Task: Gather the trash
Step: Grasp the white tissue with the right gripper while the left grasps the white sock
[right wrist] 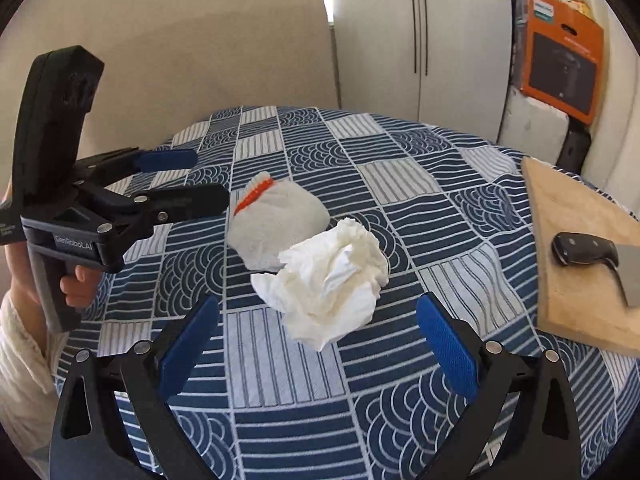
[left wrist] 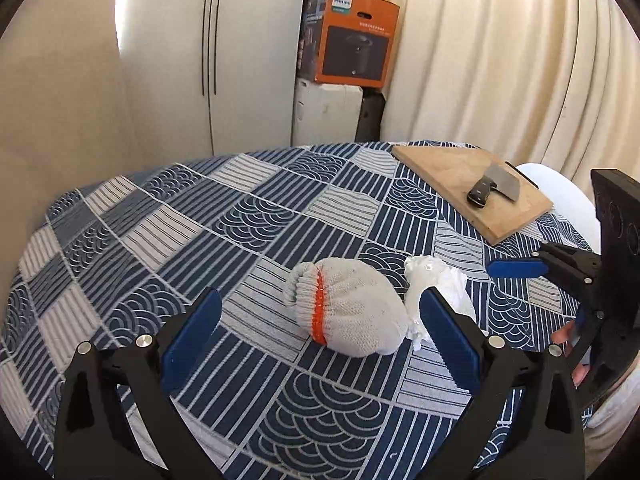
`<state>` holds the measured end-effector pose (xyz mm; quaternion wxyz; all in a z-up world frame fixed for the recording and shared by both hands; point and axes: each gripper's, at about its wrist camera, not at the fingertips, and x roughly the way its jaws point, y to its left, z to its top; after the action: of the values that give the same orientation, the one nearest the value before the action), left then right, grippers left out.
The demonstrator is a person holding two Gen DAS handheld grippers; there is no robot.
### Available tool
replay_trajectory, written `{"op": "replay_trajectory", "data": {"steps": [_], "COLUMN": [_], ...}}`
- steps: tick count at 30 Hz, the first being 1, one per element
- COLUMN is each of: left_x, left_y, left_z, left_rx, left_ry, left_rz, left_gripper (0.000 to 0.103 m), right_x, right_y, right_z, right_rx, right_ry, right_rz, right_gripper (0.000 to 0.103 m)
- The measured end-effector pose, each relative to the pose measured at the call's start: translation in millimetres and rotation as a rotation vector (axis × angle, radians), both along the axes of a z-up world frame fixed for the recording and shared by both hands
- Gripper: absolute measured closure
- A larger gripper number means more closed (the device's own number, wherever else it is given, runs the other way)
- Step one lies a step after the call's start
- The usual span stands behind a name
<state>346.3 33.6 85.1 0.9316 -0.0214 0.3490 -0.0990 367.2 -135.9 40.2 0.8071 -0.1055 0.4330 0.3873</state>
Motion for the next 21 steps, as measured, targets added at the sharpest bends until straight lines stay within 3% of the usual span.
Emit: {"op": "replay_trajectory", "data": {"steps": [4,6,8,9,10,11,12,15,21], "left_x": [11,13,12,13,12,13,13,14,18], "left_y": [7,13,14,13,12,11,9,5,4], "left_z": [-12,-13,-14,-15,-17,-18,-19,-19,-25], "left_rx": [-0.002,-0.055,-0.036,-0.030,-0.026,-0.026,-0.029,-0.052,-0.072], "left_ry": [0.020,0.024,0.013,0.012,0.011,0.011,0.013,0.008,0.029], "left_rz": [0.079,0.061,0.088,0.088,0.081,0.081,0.080,0.053,0.045], "left_gripper": [0.006,0.006,0.006,0.006,0.006,0.006,0.006,0.006,0.006], "right_x": [6,7,12,12,13,14,14,9,20], "right_y": [4,4,3,3,2,3,3,0,-33], "right_z": [-12,-13,-16,-16,-18,-20,-21,-15,-3], "right_rx": [-0.028,-0.032,-0.022,-0.018,-0.016,-0.013,-0.013,0.013,0.085], "right_ry": [0.016,0.007,0.021,0.028,0.037,0.052,0.062,0.063,0.035], "right_rz": [0.026,0.030,0.022,0.025,0.033,0.048,0.060,0.111,0.009], "right_gripper": [0.008,0.009,0.010,0.017,0.031,0.061,0.067,0.073,0.073]}}
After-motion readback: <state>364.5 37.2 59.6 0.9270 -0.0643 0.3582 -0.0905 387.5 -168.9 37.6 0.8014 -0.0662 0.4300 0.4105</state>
